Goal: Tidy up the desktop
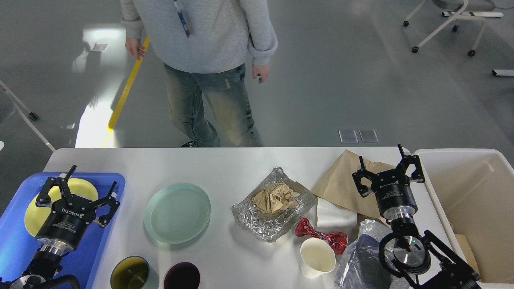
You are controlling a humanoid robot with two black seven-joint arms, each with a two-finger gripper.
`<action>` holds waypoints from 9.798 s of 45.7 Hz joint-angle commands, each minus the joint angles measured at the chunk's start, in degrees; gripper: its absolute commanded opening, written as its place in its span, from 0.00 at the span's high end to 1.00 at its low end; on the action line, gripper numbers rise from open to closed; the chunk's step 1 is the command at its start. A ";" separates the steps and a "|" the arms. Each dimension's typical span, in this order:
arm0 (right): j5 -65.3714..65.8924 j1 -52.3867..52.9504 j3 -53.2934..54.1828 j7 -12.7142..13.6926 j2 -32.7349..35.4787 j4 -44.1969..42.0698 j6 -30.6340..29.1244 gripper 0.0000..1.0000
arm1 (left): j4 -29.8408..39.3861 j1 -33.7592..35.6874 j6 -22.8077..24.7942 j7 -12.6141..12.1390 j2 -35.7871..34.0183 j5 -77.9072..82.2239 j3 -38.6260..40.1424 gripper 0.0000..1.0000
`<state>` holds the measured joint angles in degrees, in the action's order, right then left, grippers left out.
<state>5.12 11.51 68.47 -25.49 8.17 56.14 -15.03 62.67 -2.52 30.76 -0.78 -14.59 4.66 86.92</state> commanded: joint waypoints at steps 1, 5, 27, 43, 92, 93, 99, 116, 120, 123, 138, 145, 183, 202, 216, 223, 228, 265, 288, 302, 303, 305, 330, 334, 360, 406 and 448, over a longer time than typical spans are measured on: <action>-0.02 0.00 0.00 0.00 0.00 0.02 0.00 0.00 | 0.00 -0.03 0.09 0.51 0.00 0.00 0.00 0.03; 0.07 0.00 0.00 0.00 0.00 -0.07 0.00 0.00 | 0.00 -0.03 0.18 0.51 0.09 -0.09 0.09 0.03; -0.02 -0.09 0.00 0.00 0.00 0.02 0.00 0.00 | 0.00 0.85 -0.43 -0.28 -0.52 0.00 0.09 0.03; -0.02 -0.09 0.00 0.00 0.00 0.02 0.00 0.00 | -0.44 2.08 0.00 -0.37 -7.28 0.00 -1.76 0.03; -0.02 -0.09 0.00 0.00 0.00 0.02 0.00 0.00 | -7.91 93.12 0.36 -0.02 -26.81 0.44 -134.09 0.03; -0.02 -0.09 0.00 0.00 0.00 0.02 0.00 0.00 | -7.48 94.87 0.27 0.25 -25.93 0.35 -136.47 0.03; -0.02 -0.09 0.00 0.00 0.00 0.02 0.00 0.00 | -2.30 106.30 0.36 -0.01 -18.82 0.17 -148.25 0.03; -0.02 -0.09 0.00 0.00 0.00 0.02 0.00 0.00 | 16.08 134.26 13.71 -0.01 -4.31 -1.84 -159.52 0.03; -0.02 -0.09 0.00 0.00 0.00 0.02 0.00 0.00 | 20.99 139.79 14.07 -0.01 -2.73 -6.93 -161.97 0.03; -0.02 -0.09 0.00 0.00 0.00 0.02 0.00 0.00 | 25.47 146.97 14.07 -0.01 -0.27 -12.46 -164.87 0.03; -0.02 -0.09 0.00 0.00 0.00 0.02 0.00 0.00 | 35.33 160.28 13.98 -0.28 7.73 -27.59 -169.53 0.03; -0.02 -0.09 0.00 0.00 0.00 0.02 0.00 0.00 | 35.07 159.58 13.19 -1.24 9.93 -30.86 -172.97 0.03; -0.02 -0.09 0.00 0.00 0.00 0.02 0.00 0.00 | 34.63 156.68 20.92 -0.98 2.55 -25.49 -175.52 0.03; -0.02 -0.09 0.00 0.00 0.00 0.02 0.00 0.00 | 34.19 153.08 20.13 -1.51 1.23 -25.49 -176.22 0.03; -0.02 -0.09 0.00 0.00 0.00 0.02 0.00 0.00 | 34.19 145.00 14.08 -1.60 0.18 -20.14 -175.78 0.04; -0.02 -0.09 0.00 0.00 0.00 0.02 0.00 0.00 | 33.93 139.46 9.42 -1.51 -2.89 -16.71 -174.03 0.04; -0.02 -0.09 0.00 0.00 0.00 0.02 0.00 0.00 | 32.00 133.84 6.95 -1.59 -3.87 -14.16 -171.92 0.04; -0.02 -0.18 0.00 0.00 0.00 0.02 0.00 0.00 | 26.63 102.37 -9.31 -1.77 -7.38 11.68 -162.60 0.08; -0.02 -0.18 0.00 0.00 0.00 0.02 0.00 0.00 | 24.08 93.05 -16.61 -1.77 -8.26 17.93 -158.64 0.11; -0.02 -0.18 0.00 0.00 0.00 0.02 0.00 0.00 | 22.41 90.41 -16.43 -1.77 -7.56 17.58 -158.47 0.45; -0.02 -0.18 0.00 0.00 0.00 0.02 0.00 0.00 | 22.24 90.32 -16.34 -1.77 -7.56 17.49 -158.47 0.49; -0.02 -0.18 0.00 0.00 0.00 0.02 0.00 0.00 | 21.97 90.15 -16.26 -1.77 -7.56 17.31 -158.47 0.57; -0.02 -0.18 0.00 0.00 0.00 0.02 0.00 0.00 | 20.74 90.50 -13.44 -1.42 -8.35 15.64 -158.55 0.99; -0.02 -0.18 0.00 0.00 0.00 0.02 0.00 0.00 | 20.74 91.02 -12.57 -1.42 -8.61 15.64 -158.99 1.00; -0.02 -0.09 0.00 0.00 0.00 0.02 0.00 0.00 | 21.53 108.32 5.62 -1.07 -11.16 10.38 -164.70 1.00; -0.02 -0.09 0.00 0.00 0.00 0.02 0.00 0.00 | 28.57 148.15 21.89 1.39 -17.39 0.35 -181.23 1.00; -0.02 -0.09 0.00 0.00 0.00 0.02 0.00 0.00 | 6.69 130.05 21.36 0.43 -43.85 11.33 -183.61 1.00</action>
<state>5.09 11.38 68.47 -25.49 8.17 56.17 -15.03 70.87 130.74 52.61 -0.26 -56.60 15.95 -97.87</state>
